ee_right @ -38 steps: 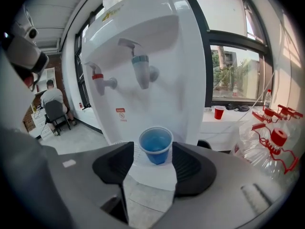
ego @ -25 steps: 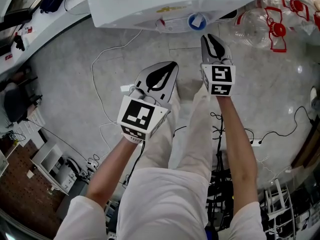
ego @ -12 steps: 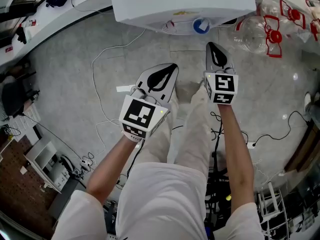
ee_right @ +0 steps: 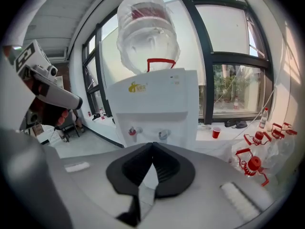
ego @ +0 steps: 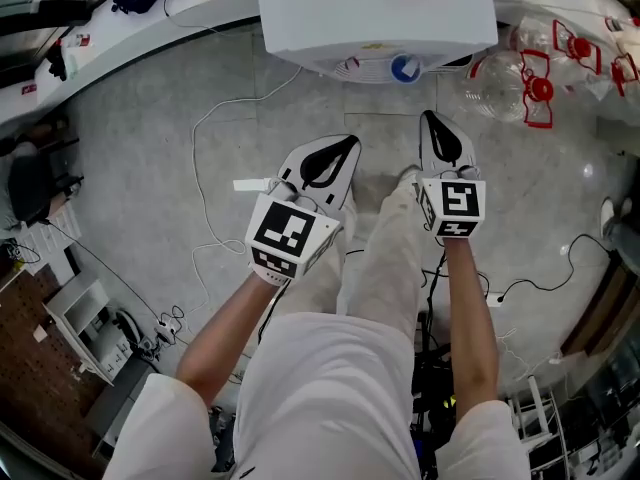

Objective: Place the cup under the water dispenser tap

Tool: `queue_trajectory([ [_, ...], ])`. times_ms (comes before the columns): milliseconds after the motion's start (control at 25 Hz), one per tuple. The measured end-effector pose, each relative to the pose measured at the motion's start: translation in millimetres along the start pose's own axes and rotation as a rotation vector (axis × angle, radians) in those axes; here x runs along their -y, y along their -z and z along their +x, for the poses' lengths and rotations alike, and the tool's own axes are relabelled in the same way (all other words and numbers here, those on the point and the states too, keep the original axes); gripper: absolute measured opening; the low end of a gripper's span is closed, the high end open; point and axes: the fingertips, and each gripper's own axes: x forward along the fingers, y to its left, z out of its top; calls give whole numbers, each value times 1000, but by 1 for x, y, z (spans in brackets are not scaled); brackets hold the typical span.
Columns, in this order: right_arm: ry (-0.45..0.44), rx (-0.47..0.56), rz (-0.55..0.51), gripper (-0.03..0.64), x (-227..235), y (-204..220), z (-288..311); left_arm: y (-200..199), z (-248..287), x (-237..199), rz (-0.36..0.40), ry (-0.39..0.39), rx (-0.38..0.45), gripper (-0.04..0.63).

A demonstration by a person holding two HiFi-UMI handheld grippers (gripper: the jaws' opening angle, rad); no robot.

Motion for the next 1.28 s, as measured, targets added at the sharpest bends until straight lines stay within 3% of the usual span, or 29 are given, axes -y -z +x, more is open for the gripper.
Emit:
queue_trajectory([
  [800, -29, 111, -37, 11, -9, -111, -98, -64, -60, 25, -58, -51, 113, 0],
  [1280, -56, 172, -74, 11, -21, -169, -150, -109, -97, 50, -4, -47, 189, 0],
])
